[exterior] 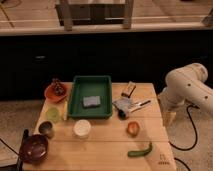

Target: Place apple in paper cup

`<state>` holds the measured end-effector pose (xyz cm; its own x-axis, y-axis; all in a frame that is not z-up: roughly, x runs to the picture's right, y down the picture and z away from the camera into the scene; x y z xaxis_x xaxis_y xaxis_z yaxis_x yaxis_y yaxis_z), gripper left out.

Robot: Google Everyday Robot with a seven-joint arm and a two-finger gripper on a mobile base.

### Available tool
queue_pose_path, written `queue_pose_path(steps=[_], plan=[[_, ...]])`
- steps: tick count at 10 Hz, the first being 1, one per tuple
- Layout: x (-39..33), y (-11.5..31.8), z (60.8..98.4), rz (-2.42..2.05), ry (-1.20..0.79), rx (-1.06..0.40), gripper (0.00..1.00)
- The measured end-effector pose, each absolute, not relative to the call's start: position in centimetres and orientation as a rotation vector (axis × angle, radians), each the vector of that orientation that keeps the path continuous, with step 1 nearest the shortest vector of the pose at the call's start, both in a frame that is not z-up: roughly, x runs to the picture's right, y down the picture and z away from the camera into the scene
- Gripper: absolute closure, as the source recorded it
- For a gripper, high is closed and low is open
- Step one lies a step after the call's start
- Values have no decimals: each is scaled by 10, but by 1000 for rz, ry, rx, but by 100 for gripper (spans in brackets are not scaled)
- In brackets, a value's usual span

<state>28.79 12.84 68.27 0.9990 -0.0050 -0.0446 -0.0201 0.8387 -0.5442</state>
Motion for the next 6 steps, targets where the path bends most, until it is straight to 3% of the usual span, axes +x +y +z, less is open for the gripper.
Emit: queue_pose_path(steps=[2, 6], plan=[[285, 153, 684, -44, 44, -583, 20], [280, 160, 686, -101, 34, -586, 20]])
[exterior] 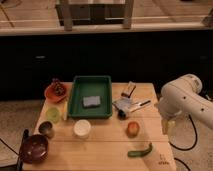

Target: Place apple in paper cup

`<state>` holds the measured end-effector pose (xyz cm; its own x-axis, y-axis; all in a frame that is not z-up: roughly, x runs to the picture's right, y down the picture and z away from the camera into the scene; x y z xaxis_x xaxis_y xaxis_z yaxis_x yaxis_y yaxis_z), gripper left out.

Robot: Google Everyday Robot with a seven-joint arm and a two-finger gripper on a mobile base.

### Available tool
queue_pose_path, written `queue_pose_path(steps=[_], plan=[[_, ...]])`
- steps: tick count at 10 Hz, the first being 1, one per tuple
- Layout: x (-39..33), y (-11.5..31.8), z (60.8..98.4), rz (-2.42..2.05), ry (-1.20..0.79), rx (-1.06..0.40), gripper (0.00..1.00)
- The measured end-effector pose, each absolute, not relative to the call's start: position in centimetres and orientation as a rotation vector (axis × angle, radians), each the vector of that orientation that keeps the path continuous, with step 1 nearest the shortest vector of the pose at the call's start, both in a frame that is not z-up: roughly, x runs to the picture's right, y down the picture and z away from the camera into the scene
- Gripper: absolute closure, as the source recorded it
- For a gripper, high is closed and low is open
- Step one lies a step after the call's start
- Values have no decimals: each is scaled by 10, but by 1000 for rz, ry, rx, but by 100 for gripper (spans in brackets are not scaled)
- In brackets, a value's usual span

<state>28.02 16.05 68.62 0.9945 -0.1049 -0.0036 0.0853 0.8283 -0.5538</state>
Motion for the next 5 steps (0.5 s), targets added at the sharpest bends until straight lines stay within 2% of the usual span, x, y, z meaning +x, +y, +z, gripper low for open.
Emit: queue_pose_path(steps=[5], plan=[[268, 184, 694, -205, 14, -591, 20]])
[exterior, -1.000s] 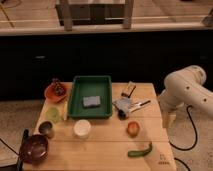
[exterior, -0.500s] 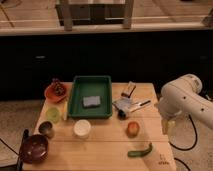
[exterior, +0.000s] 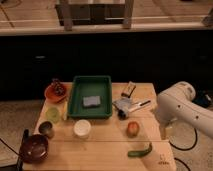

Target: Place apple in paper cup

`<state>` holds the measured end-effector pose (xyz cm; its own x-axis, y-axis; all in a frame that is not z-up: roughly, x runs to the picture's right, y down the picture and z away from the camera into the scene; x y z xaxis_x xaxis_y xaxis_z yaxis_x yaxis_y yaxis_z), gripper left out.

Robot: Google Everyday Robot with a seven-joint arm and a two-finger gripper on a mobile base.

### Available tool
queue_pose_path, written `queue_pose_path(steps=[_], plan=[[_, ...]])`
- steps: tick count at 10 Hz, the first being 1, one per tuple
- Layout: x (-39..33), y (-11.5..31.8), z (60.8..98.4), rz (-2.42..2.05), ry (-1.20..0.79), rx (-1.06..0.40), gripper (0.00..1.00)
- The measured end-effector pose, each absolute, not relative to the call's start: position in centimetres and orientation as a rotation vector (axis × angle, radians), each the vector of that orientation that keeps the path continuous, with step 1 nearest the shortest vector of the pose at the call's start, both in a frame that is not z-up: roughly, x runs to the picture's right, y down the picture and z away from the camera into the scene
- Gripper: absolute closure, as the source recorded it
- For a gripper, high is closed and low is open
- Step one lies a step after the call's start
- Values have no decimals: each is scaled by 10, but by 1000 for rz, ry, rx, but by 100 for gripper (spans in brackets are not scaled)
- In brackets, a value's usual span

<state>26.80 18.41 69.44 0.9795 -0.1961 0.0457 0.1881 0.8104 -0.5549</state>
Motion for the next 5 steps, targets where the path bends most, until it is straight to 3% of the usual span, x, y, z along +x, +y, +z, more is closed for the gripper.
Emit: queue_pose_path(steps=[5], plan=[[257, 202, 703, -314, -14, -593, 20]])
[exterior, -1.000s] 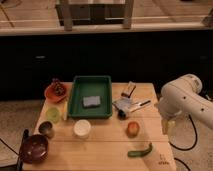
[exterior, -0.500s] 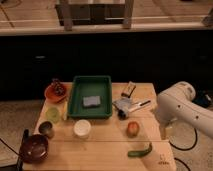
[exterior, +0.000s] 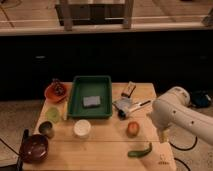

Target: Place apple in paper cup

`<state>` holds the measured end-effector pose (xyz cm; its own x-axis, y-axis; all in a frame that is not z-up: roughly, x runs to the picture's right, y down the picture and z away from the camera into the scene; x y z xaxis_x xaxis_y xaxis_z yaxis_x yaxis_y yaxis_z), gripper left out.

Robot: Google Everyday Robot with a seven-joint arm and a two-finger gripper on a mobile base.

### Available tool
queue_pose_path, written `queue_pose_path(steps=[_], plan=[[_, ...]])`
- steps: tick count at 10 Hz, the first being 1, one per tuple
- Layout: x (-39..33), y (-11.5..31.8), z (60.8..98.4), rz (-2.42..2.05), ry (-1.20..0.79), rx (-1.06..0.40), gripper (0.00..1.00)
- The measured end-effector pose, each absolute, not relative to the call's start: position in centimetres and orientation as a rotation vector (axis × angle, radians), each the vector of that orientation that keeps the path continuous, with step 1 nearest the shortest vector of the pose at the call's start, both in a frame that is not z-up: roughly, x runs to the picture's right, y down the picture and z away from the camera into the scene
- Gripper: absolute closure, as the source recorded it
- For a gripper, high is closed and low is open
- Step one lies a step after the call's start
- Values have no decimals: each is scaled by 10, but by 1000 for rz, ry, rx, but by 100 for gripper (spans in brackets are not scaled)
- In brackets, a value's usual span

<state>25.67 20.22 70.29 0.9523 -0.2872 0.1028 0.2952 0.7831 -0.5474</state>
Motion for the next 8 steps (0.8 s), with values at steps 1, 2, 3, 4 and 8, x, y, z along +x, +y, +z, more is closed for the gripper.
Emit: queue_pose_path(steps=[1, 2, 3, 4, 8], plan=[[255, 204, 703, -332, -19, -592, 20], [253, 206, 705, -355, -27, -591, 20], [250, 208, 707, -376, -34, -591, 20], [248, 211, 709, -404, -46, -591, 20], [241, 217, 714, -496, -82, -587, 20]])
